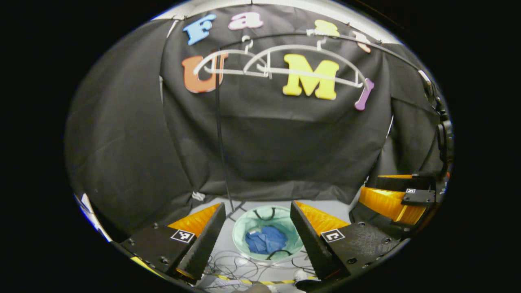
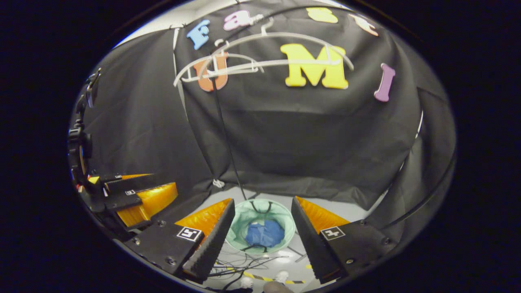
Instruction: Grasp the clothes on the hanger with both hands and then place them into the laundry hamper below.
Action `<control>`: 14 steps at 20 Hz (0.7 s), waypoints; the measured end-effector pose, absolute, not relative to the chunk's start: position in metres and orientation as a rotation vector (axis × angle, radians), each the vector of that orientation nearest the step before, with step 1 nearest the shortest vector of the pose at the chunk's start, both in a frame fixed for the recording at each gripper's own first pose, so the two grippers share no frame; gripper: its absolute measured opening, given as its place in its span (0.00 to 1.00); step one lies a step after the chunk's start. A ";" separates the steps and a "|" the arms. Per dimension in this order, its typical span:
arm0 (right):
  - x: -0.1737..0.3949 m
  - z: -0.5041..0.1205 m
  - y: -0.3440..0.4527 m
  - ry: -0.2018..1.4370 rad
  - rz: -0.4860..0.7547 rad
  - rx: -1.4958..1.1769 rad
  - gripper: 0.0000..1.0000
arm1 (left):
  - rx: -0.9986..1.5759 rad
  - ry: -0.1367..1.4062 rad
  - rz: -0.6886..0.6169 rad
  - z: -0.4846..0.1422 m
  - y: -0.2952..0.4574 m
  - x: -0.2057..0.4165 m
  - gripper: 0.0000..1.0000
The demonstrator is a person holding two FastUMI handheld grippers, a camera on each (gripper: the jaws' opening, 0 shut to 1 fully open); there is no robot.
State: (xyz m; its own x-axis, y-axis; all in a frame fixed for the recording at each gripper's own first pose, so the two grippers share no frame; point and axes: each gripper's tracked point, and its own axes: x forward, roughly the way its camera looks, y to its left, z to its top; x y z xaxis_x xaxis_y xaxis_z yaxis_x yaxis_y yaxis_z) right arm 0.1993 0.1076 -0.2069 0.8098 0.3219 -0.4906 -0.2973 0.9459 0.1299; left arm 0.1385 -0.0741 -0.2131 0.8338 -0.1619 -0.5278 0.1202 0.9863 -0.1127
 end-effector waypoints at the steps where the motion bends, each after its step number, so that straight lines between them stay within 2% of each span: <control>1: 0.192 -0.186 0.108 0.482 0.325 0.046 0.91 | -0.077 0.520 -0.162 -0.189 -0.072 0.136 1.00; 2: 0.183 -0.164 0.105 0.431 0.315 0.042 0.92 | -0.083 0.479 -0.172 -0.168 -0.069 0.130 0.96; 5: 0.152 -0.093 0.098 0.244 0.302 0.054 0.92 | -0.086 0.345 -0.178 -0.112 -0.052 0.113 0.97; 6: 0.142 -0.076 0.092 0.202 0.294 0.046 0.93 | -0.083 0.303 -0.174 -0.095 -0.049 0.109 0.92; 7: 0.134 -0.065 0.083 0.164 0.276 0.034 0.96 | -0.088 0.269 -0.175 -0.087 -0.050 0.099 0.92; 8: 0.126 -0.052 0.076 0.135 0.263 0.029 1.00 | -0.096 0.240 -0.174 -0.085 -0.050 0.085 0.92; 14: 0.077 -0.004 0.051 0.032 0.204 0.113 1.00 | -0.068 0.091 -0.104 -0.046 -0.036 0.068 0.95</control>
State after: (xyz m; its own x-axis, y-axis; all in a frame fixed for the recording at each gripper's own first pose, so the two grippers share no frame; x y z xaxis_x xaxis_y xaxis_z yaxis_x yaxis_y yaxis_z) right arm 0.0772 0.0506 -0.0041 0.9788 0.2036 -0.0200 -0.2001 0.9730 0.1148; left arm 0.0676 -0.0362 -0.0459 0.9905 -0.1066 -0.0870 0.1004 0.9923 -0.0728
